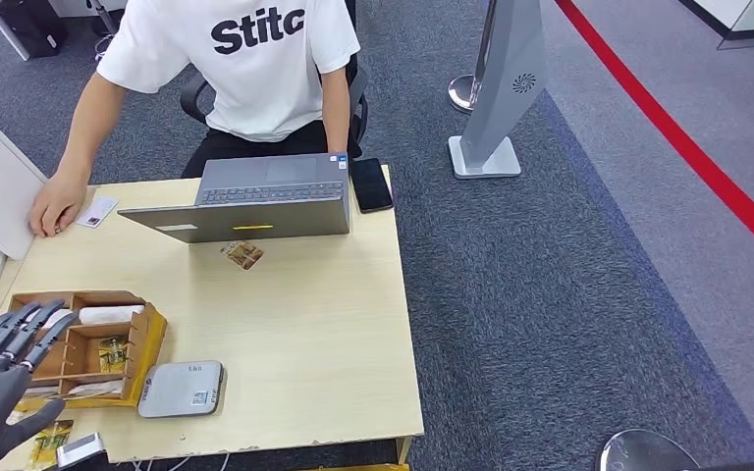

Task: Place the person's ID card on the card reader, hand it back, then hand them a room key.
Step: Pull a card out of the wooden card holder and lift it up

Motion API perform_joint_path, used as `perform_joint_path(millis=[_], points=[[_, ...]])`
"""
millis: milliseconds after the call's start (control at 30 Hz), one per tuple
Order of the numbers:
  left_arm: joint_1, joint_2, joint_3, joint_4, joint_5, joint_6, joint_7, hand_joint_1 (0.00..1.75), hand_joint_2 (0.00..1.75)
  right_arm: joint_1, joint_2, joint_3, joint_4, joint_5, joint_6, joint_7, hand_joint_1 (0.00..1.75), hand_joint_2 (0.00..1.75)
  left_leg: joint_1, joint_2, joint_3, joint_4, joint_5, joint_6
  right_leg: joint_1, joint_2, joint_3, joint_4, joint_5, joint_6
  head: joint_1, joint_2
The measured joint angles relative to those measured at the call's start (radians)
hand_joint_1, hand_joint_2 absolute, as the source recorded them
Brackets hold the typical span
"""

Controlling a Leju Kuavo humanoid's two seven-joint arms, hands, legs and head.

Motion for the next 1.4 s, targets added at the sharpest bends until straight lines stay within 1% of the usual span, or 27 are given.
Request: perform_joint_path(millis=[167,367,600,767,967,1267,1400], points=[[0.013,-0.02,-0.023,0.013,-0.016,0.004,0.021,0.0,1.75,0.0,0.0,0.001,0.0,0.0,0.0,0.0,0.0,1.75,0.0,0.0,0.0,0.0,0.0,0.0,0.0,0.0,0.0,0.0,0.0,0.0,0.0,0.0],[0.05,-0.042,-0.055,0.044,-0.035,0.03,0.075,0.0,1.75,-0.001,0.0,0.002,0.0,0.001,0.0,0.001,0.0,1.75,0.0,0.0,0.0,0.0,0.0,0.0,0.0,0.0,0.0,0.0,0.0,0.0,0.0,0.0],[0.066,-0.06,-0.072,0.072,-0.044,0.036,0.099,0.0,1.75,-0.001,0.0,0.002,0.0,0.001,0.0,0.002,0.0,1.75,0.0,0.0,0.0,0.0,0.0,0.0,0.0,0.0,0.0,0.0,0.0,0.0,0.0,0.0],[0.08,-0.082,-0.079,0.1,-0.043,0.048,0.115,0.0,1.75,-0.001,0.0,0.004,0.0,0.001,-0.002,0.004,0.0,1.75,0.0,0.0,0.0,0.0,0.0,0.0,0.0,0.0,0.0,0.0,0.0,0.0,0.0,0.0],[0.083,-0.109,-0.081,0.115,-0.043,0.074,0.126,0.0,1.75,-0.001,0.0,0.009,0.0,0.001,-0.005,0.004,0.0,1.75,0.0,0.0,0.0,0.0,0.0,0.0,0.0,0.0,0.0,0.0,0.0,0.0,0.0,0.0],[0.082,-0.126,-0.081,0.123,-0.05,0.085,0.134,0.0,1.75,-0.002,0.0,0.01,0.0,0.0,-0.005,0.004,0.0,1.75,0.0,0.0,0.0,0.0,0.0,0.0,0.0,0.0,0.0,0.0,0.0,0.0,0.0,0.0],[0.077,-0.161,-0.076,0.125,-0.087,0.129,0.161,0.0,1.75,-0.002,0.0,0.011,0.0,0.0,-0.011,0.006,0.0,1.75,0.0,0.0,0.0,0.0,0.0,0.0,0.0,0.0,0.0,0.0,0.0,0.0,0.0,0.0]])
